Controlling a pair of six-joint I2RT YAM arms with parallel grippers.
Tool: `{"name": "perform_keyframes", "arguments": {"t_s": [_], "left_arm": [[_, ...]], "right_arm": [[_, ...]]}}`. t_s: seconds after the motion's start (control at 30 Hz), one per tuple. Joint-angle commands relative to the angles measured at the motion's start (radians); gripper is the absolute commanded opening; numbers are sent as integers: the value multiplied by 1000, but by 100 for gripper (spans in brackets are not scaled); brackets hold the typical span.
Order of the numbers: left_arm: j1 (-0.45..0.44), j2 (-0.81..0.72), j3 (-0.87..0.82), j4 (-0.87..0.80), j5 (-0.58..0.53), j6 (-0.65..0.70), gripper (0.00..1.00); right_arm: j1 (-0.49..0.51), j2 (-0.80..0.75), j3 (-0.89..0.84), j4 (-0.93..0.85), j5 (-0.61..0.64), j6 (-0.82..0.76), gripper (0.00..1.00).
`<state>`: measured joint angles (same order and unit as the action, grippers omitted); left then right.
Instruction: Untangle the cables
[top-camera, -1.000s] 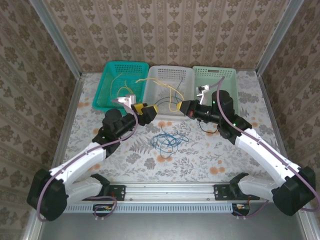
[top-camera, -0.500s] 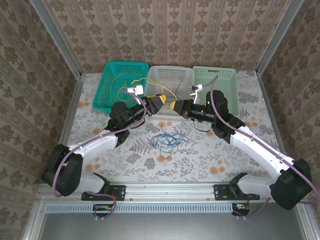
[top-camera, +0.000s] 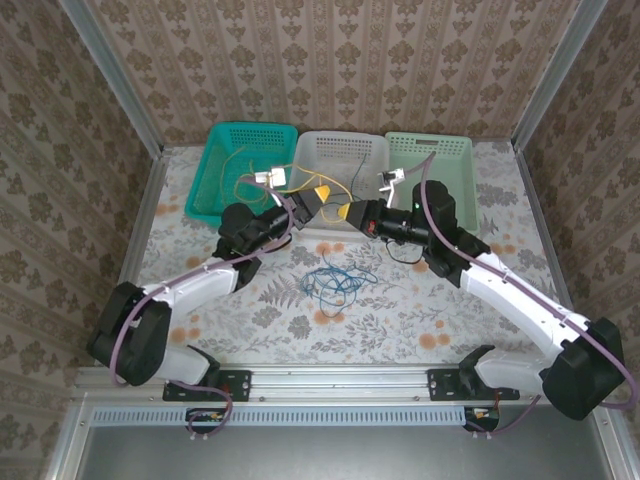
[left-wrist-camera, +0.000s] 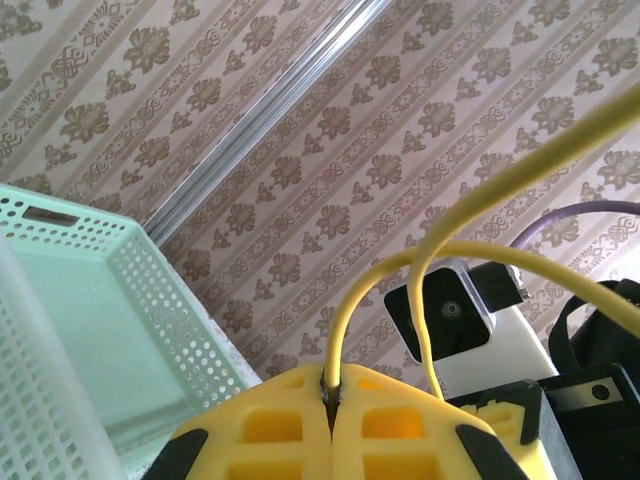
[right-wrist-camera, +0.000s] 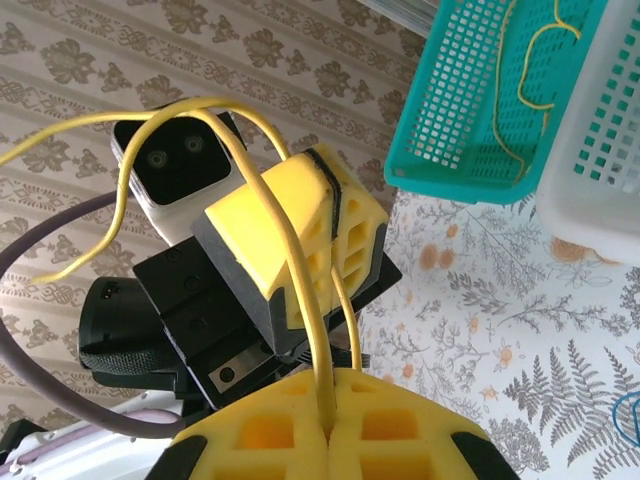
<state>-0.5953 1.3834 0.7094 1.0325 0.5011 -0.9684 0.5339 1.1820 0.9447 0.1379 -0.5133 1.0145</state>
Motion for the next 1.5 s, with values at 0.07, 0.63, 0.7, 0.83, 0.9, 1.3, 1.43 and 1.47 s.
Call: {"name": "perform_keyframes", "arguments": {"t_s": [0.07,0.63,0.7,0.83,0.9,1.3,1.43,1.47], "left_arm": [[23,-70,-66,13,-80,25,0],[-63,-33,-192,248,-372,-87,0],[-53,-56,-225,246,-408,-86,0],[-34,-88,-241,206,-415,-84,0],[-35,-91,-226,188,-402,-75,0],[-26,-136,-230,164,-403,-54,0],[-14,-179,-229,113,-392,-28,0],[-12,-189,-225,96,-387,-19,0]], "right_arm": [[-9,-142,-17,32,116,-73,0],[94,-376,-183,128,583,-266,0],[93,-426,-210,113,648,-267,0],[94,-452,-205,64,619,-289,0],[97,-413,-165,-2,561,-301,0],[170,23,23,-223,153,-358,0],[183,62,53,-285,128,-395,0],[182,57,50,-285,144,-397,0]]}}
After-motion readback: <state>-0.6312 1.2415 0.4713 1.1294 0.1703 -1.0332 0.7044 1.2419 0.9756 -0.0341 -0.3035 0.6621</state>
